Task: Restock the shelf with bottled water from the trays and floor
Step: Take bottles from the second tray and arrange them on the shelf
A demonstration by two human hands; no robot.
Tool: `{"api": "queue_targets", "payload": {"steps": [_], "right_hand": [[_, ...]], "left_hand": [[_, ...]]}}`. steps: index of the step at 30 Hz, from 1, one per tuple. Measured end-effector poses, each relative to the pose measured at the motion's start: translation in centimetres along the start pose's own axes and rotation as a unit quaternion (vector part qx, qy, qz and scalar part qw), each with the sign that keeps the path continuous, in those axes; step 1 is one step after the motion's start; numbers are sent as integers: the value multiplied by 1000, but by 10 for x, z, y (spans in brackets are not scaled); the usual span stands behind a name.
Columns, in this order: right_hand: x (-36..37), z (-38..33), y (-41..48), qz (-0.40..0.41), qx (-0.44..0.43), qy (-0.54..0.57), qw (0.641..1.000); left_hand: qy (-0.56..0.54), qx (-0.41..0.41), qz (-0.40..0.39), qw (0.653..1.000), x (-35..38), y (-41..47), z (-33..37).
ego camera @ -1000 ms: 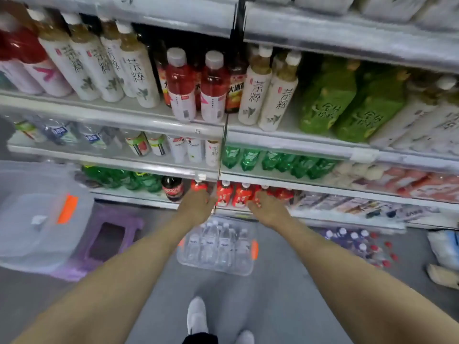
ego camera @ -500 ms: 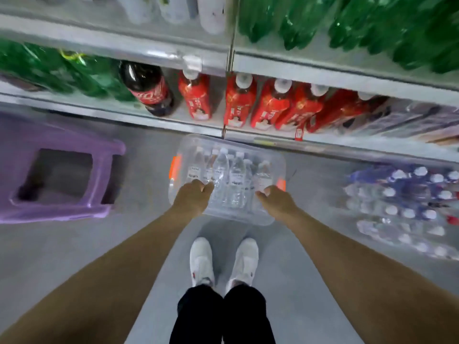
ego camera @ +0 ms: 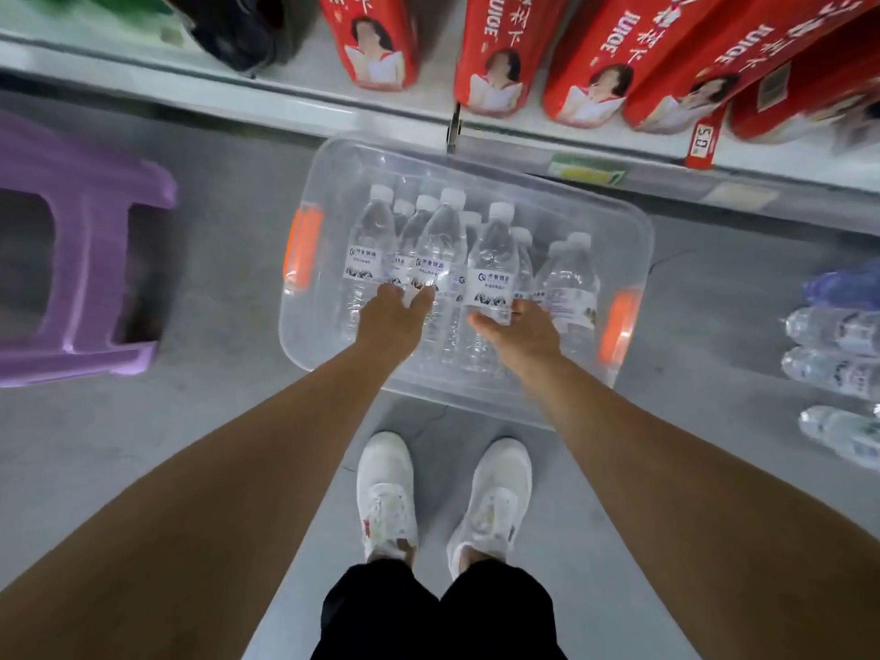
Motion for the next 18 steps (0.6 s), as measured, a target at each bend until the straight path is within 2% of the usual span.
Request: {"api": "queue_targets", "payload": {"steps": [3, 9, 18], "right_hand": [[6, 1, 12, 18, -4, 13, 1000], [16, 1, 13, -55, 17, 76, 995], [7, 8, -2, -82, -30, 150, 985]], "left_hand": [[-8, 12, -2, 1000, 9, 8, -5], [-26, 15, 13, 999, 10, 16, -13], [-83, 4, 71, 994, 13, 24, -19]]}}
Point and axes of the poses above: each hand's wrist, its own y-axis towards the middle knuckle, its own x-axis out of the palm, z = x × y, the point moved 9 cm from there along y, towards the middle knuckle, and after that the axes turned 14 degrees about x, right-handed, at the moved point
